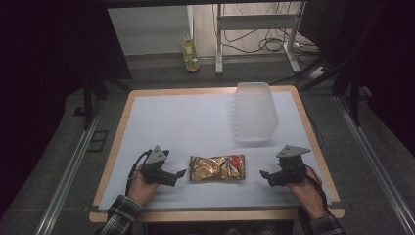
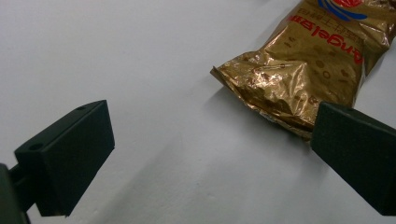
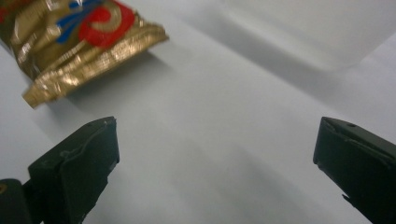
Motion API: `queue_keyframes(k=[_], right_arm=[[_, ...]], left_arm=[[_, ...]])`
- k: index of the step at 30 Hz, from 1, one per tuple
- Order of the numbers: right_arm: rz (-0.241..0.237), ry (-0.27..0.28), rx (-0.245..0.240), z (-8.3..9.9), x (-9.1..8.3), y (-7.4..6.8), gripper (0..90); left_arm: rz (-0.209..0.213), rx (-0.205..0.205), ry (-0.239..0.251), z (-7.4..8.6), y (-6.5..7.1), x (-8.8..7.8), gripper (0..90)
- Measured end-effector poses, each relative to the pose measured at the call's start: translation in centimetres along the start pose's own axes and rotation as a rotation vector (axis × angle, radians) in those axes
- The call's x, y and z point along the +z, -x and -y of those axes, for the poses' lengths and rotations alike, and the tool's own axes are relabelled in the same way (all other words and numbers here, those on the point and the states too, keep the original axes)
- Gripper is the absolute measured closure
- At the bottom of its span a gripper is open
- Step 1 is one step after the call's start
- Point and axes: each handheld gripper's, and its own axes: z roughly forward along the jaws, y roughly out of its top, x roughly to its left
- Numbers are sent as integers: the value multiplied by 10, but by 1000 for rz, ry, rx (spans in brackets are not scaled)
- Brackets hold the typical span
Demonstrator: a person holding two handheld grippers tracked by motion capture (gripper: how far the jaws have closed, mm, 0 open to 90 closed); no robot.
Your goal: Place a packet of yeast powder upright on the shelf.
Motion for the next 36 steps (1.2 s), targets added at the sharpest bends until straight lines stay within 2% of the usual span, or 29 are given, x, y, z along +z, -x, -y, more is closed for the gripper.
queue_keyframes(k=[3,7,17,21,24,27,32,36], right_arm=[[-9,-24,-5,2,2,0,4],[-8,-25,-3,2,2,1,5],[-12,-42,-21,4,5,0,4],[-10,-43,-19,4,5,0,5],[-9,-45,-20,4,5,0,4],[-8,-44,-20,4,6,0,4],[-9,-50,-22,4,6,0,5],[-8,-51,-27,4,6,0,6]], left_arm=[[-4,-3,-9,-1,0,0,0],[3,-19,-16,-1,0,0,0],[4,-6,-19,-3,3,2,0],[43,1,-6,-5,4,0,6],[28,17,-9,-8,8,-1,36],[28,29,-3,-10,11,-1,95],[66,45,43,-16,17,-7,259],[83,53,54,-18,20,-8,384]])
